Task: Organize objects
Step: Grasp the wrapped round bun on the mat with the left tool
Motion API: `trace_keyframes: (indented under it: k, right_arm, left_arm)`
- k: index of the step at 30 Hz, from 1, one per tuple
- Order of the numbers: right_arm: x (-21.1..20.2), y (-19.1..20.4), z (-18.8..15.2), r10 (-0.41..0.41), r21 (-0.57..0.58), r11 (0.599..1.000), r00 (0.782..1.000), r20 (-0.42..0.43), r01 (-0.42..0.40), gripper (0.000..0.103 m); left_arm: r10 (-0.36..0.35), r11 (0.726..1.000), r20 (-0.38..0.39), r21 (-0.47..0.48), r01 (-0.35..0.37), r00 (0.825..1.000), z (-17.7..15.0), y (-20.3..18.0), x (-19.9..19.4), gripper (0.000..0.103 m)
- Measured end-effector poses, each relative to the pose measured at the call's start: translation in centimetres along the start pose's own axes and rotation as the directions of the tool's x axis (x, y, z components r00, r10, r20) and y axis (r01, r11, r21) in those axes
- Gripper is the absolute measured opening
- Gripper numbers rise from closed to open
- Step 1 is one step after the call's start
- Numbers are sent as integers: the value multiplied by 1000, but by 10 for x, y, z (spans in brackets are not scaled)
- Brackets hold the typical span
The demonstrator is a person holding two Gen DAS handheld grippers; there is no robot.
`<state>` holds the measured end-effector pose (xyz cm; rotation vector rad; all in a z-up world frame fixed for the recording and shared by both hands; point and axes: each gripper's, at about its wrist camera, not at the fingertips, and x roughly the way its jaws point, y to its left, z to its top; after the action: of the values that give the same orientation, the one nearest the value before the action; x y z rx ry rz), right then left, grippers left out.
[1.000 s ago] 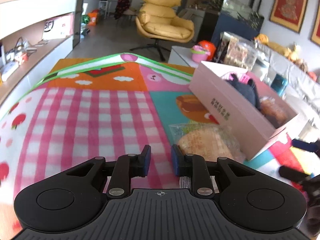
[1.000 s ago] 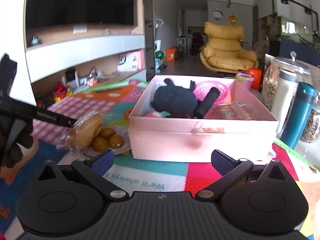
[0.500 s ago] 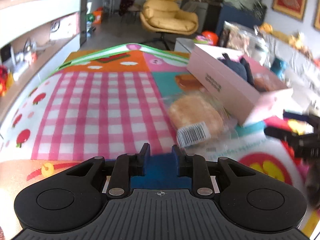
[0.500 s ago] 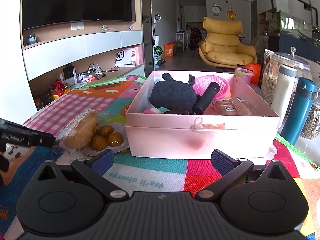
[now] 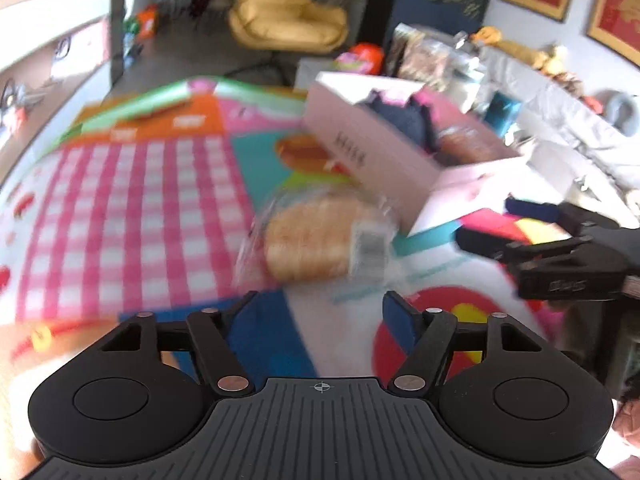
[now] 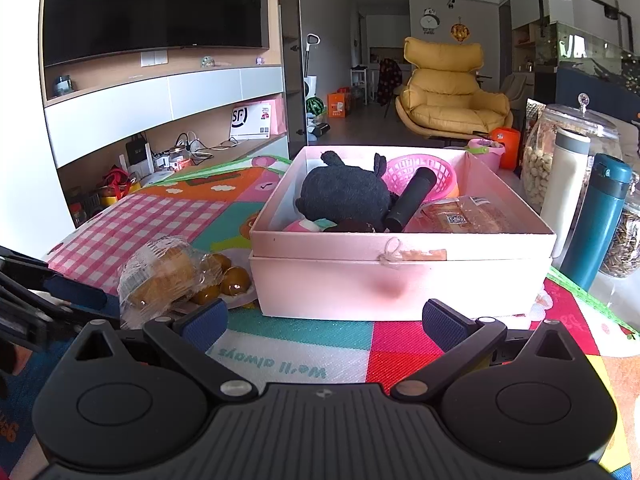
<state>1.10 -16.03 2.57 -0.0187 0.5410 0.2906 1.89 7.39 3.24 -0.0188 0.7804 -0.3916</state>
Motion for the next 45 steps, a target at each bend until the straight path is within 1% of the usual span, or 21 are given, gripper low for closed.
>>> trace_keyframes:
  k: [2,4,6,8,9,12,14,15,16,19,22,24,27,30,31,33,35,36,39,41,45]
  right_arm:
    - [0,-1,0,1,1,1000,1000,3,-1,103]
    - [0,-1,0,2,2,1000,1000,5,-2,103]
    - [0,-2,0,3,3,1000,1000,8,-3,103]
    - [0,-2,0,2,4,1000,1000,9,-2,103]
    - [0,-2,0,1,4,1000,1000,9,-1,103]
    - [0,-2,0,2,4,1000,1000,9,-2,103]
    - [0,-2,0,2,7,1000,1000,7,-2,103]
    - [0,-2,0,3,8,1000,1000,6,-3,103]
    - [0,-3,0,4,10,1000,1000,6,-4,103]
    - [-1,-4,0,8,17,1000,1000,7,-9,103]
    - [-1,-5,0,11,25,1000,1000,10,-11,103]
    - [-1,-5,0,12,25,1000,1000,9,-12,103]
    - [0,-4,0,11,21,1000,1000,8,-11,103]
    - [0,-3,0,9,17,1000,1000,7,-10,103]
    - [0,-3,0,9,16,1000,1000,7,-9,103]
    - [1,-3,0,9,17,1000,1000,6,-9,103]
    - [1,-3,0,10,16,1000,1000,3,-10,103]
    - [1,-3,0,9,16,1000,1000,1,-9,103]
    - [1,-3,0,8,17,1000,1000,0,-8,103]
    - [2,-4,0,7,18,1000,1000,-3,-7,103]
    - [2,-4,0,8,20,1000,1000,-5,-8,103]
  left_arm:
    - [39,991,50,126,-45,998,6,-11,-12,72]
    - [39,973,76,225,-56,996,14,-18,-19,72]
    - [18,965,86,260,-40,996,26,-20,-20,72]
    - [-2,968,111,249,-26,994,39,-17,-14,72]
    - [-4,974,129,224,-25,992,45,-14,-8,72]
    - [-5,997,165,75,-8,986,66,1,16,71]
    - [-39,999,161,30,34,986,75,8,32,70]
    - [-61,998,144,42,56,988,78,9,39,70]
    - [-78,995,110,69,71,991,80,7,48,67]
    - [-90,988,1,130,89,996,75,4,61,46]
    - [-85,988,-40,128,89,996,60,9,48,45]
    - [-68,992,-54,98,73,996,48,19,31,45]
    - [-32,995,-63,97,38,997,30,30,5,45]
    - [-4,996,-29,84,6,1000,19,41,-21,44]
    - [-10,997,-12,80,11,1000,16,43,-29,43]
    - [-38,992,14,121,36,999,10,45,-45,43]
    - [-51,975,-8,216,52,999,5,38,-53,45]
    - [-38,963,-20,267,42,999,2,32,-53,45]
    - [28,903,-73,429,6,997,-7,14,-46,45]
    - [19,876,-82,482,23,996,-11,8,-45,48]
    - [12,845,-111,532,49,994,-10,1,-39,54]
